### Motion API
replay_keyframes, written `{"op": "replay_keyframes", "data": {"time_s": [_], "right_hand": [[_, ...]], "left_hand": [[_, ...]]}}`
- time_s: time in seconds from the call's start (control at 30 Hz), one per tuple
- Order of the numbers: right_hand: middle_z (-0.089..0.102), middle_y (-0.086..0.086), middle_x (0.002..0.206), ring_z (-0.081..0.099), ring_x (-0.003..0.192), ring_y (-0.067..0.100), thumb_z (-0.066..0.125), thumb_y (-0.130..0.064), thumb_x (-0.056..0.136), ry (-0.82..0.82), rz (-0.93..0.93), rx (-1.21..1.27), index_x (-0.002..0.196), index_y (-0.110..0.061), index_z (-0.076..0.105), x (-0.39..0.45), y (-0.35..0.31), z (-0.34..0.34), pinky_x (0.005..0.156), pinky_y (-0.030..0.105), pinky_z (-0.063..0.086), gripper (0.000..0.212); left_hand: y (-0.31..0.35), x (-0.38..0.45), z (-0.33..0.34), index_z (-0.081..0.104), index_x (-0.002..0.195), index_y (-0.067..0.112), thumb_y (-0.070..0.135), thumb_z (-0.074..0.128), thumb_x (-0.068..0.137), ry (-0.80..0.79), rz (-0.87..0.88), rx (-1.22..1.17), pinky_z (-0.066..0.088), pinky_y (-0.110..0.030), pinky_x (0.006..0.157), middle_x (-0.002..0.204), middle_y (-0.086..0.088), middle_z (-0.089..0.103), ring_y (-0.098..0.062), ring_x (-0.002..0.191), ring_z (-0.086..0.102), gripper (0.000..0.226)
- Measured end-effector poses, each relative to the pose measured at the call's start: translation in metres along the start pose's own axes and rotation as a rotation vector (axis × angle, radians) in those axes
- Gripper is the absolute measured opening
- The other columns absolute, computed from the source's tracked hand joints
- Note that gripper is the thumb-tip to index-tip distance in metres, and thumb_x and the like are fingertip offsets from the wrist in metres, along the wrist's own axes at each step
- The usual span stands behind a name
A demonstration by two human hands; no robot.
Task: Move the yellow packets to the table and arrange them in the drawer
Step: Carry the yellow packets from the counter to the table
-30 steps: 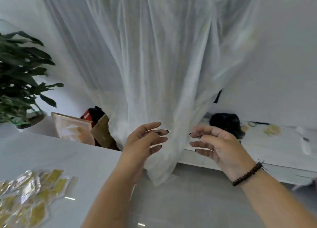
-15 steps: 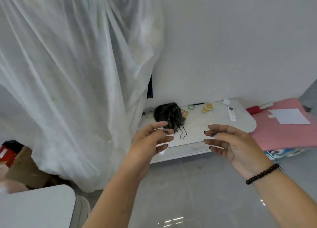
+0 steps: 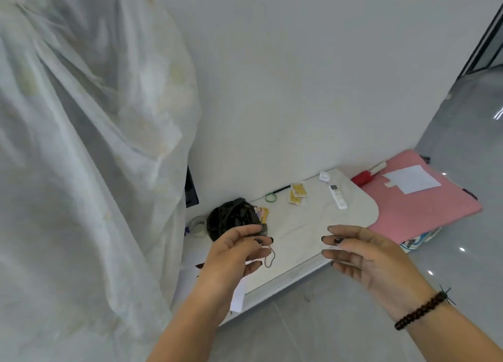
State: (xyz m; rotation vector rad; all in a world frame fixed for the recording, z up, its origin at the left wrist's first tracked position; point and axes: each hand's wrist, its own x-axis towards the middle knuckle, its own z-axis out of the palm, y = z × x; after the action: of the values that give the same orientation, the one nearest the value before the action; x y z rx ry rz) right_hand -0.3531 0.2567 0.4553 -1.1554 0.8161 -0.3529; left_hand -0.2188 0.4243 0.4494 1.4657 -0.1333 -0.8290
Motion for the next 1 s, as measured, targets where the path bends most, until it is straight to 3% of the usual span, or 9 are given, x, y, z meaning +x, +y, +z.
{"op": "replay_keyframes", "data": {"time_s": [0.2, 0.47, 0.73, 1.0], "right_hand": [[0.073, 0.011, 0.091, 0.068, 0.08, 0.025, 0.052, 0.004, 0.089, 0.099, 0.002, 0.043, 0.096, -0.006, 0.069, 0.046, -0.014, -0.001, 0.068, 0.032, 0.051, 0.021], [0.073, 0.012, 0.093, 0.067, 0.079, 0.025, 0.054, 0.003, 0.089, 0.198, 0.061, 0.04, 0.098, -0.006, 0.069, 0.131, -0.041, -0.078, 0.068, 0.031, 0.051, 0.02], [0.073, 0.009, 0.089, 0.067, 0.075, 0.024, 0.054, 0.003, 0.088, 0.135, 0.186, -0.04, 0.098, -0.005, 0.069, 0.252, -0.082, -0.158, 0.067, 0.031, 0.05, 0.019], [0.069, 0.01, 0.093, 0.066, 0.078, 0.026, 0.054, 0.004, 0.088, 0.107, 0.267, -0.004, 0.096, -0.008, 0.066, 0.385, -0.087, -0.173, 0.065, 0.03, 0.05, 0.018]], "left_hand": [[0.012, 0.076, 0.03, 0.066, 0.108, 0.015, 0.003, 0.052, 0.093, -0.104, -0.051, 0.073, 0.051, -0.027, 0.075, 0.093, -0.003, 0.077, -0.012, 0.078, 0.07, 0.023], [0.006, 0.173, 0.113, 0.066, 0.108, 0.016, 0.004, 0.052, 0.093, -0.144, -0.14, 0.092, 0.048, -0.026, 0.07, 0.091, -0.001, 0.077, -0.014, 0.08, 0.07, 0.023], [-0.007, 0.279, 0.201, 0.064, 0.109, 0.014, 0.003, 0.052, 0.094, 0.052, -0.235, -0.004, 0.051, -0.03, 0.072, 0.092, -0.004, 0.077, -0.019, 0.086, 0.07, 0.022], [-0.059, 0.414, 0.228, 0.054, 0.119, 0.011, 0.005, 0.057, 0.091, 0.282, -0.39, -0.086, 0.052, -0.032, 0.073, 0.105, -0.008, 0.065, -0.023, 0.1, 0.066, 0.028]]}}
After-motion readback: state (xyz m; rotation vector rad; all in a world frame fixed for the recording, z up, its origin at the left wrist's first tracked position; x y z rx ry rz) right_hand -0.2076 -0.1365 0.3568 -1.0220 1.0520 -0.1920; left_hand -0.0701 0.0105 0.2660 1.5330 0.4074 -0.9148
